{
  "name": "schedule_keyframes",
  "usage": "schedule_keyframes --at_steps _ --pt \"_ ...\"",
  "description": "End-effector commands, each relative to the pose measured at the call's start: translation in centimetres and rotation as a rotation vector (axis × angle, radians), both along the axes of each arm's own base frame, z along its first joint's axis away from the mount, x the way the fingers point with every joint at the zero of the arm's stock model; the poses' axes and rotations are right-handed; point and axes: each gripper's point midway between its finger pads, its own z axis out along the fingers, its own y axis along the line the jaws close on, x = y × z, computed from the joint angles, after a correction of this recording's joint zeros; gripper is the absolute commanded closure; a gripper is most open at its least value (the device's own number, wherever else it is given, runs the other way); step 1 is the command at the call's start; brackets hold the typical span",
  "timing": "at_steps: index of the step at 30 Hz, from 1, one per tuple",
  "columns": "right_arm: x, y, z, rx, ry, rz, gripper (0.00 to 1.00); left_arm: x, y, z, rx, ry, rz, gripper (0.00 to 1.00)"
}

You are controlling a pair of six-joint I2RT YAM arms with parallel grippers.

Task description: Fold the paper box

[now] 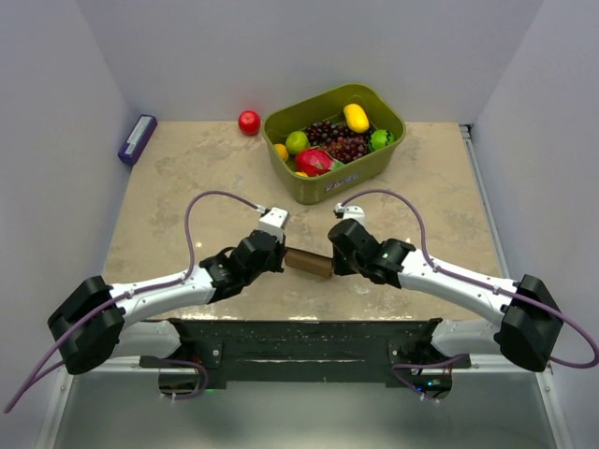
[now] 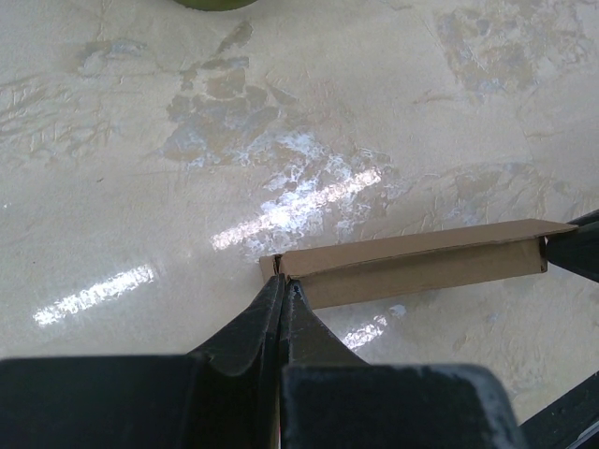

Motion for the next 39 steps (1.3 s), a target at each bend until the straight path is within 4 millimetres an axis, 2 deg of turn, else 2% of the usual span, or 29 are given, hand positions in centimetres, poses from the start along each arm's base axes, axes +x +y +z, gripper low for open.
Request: schedule_keyframes --at_steps 1,15,20,30,39 --pt "0.9 -0.2 1.2 0.029 -0.053 -0.051 0.89 -1.1 0.3 -1.6 0.055 0.065 -0.008 1.0" --pt "0.9 -0.3 1.5 0.028 -0.047 -0.066 0.89 -1.6 0.6 -1.9 0.093 0.071 -0.008 1.0" --pt "0.9 -0.1 1.3 0.034 -0.045 -0.064 0.99 -1.7 0.6 -1.9 0.095 0.068 -0.009 1.0" --pt "1.2 0.7 1.5 0.133 -0.025 -0.079 1.0 -2.0 0.5 -2.4 0.117 0.065 -0.015 1.0" --pt "1.8 0.1 1.7 0.23 -0.032 -0.136 1.0 -2.4 0.4 -2.9 0.138 0.065 -0.024 1.0"
